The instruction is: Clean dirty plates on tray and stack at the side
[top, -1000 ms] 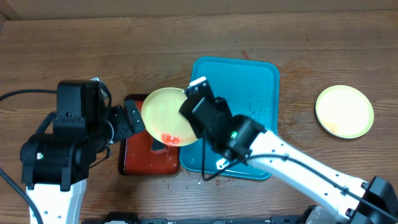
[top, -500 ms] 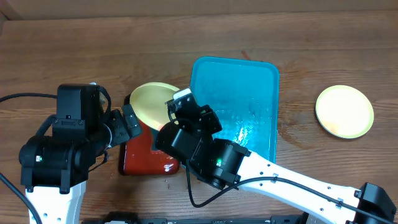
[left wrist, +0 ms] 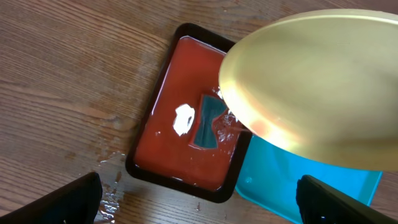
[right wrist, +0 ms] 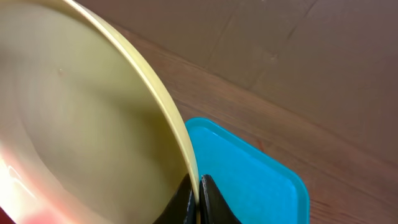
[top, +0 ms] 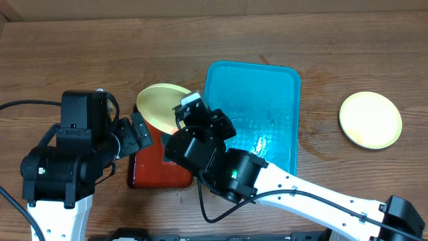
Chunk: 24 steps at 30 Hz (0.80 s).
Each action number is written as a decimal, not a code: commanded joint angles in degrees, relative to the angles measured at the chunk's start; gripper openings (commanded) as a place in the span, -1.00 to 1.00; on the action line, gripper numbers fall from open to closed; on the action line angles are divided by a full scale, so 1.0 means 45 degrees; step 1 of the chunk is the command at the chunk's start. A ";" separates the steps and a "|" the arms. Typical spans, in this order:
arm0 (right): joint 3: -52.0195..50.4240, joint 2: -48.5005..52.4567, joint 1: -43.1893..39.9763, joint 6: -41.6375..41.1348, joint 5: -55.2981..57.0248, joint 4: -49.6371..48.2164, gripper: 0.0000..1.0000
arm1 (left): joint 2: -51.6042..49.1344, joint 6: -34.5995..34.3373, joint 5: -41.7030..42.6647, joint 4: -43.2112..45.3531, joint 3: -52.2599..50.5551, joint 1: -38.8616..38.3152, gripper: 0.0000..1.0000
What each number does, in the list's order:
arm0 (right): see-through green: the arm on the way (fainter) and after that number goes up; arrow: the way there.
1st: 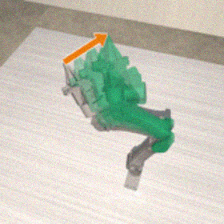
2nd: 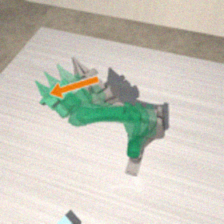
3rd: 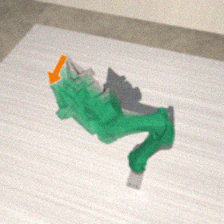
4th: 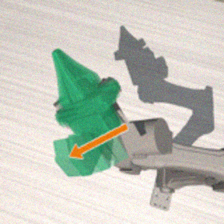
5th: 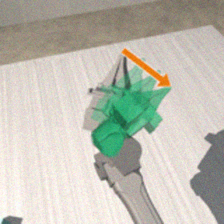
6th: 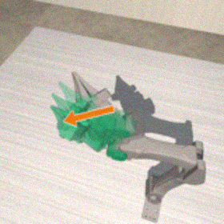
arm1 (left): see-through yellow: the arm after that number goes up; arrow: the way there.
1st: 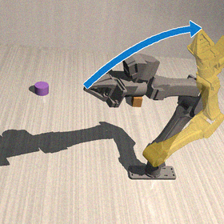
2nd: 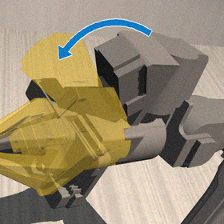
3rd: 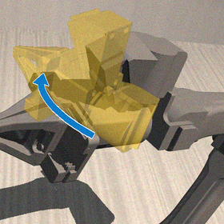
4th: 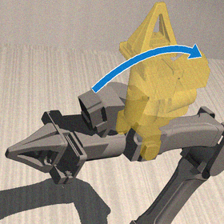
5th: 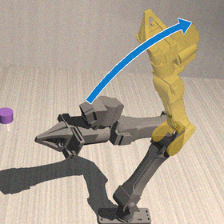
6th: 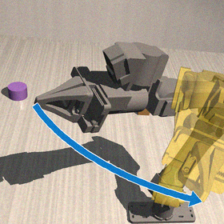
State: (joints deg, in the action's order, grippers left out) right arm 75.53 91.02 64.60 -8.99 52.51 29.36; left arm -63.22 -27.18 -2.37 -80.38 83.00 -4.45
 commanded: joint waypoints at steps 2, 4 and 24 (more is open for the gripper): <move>0.0209 0.0092 0.0063 0.0408 0.0325 -0.0092 -0.92 | 0.0049 0.0039 -0.0175 0.0005 0.0248 0.0078 0.99; 0.0209 0.0092 0.0058 0.0505 0.0325 -0.0102 -0.92 | 0.0049 0.0044 -0.0175 0.0005 0.0248 0.0078 0.99; 0.0209 0.0092 0.0432 0.1447 0.1166 -0.0534 -0.92 | 0.0049 0.0044 -0.0175 0.0005 0.0248 0.0078 1.00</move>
State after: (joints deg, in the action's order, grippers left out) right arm 75.53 91.05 65.91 -2.96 55.55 27.57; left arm -63.22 -27.18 -2.37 -80.38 83.00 -4.45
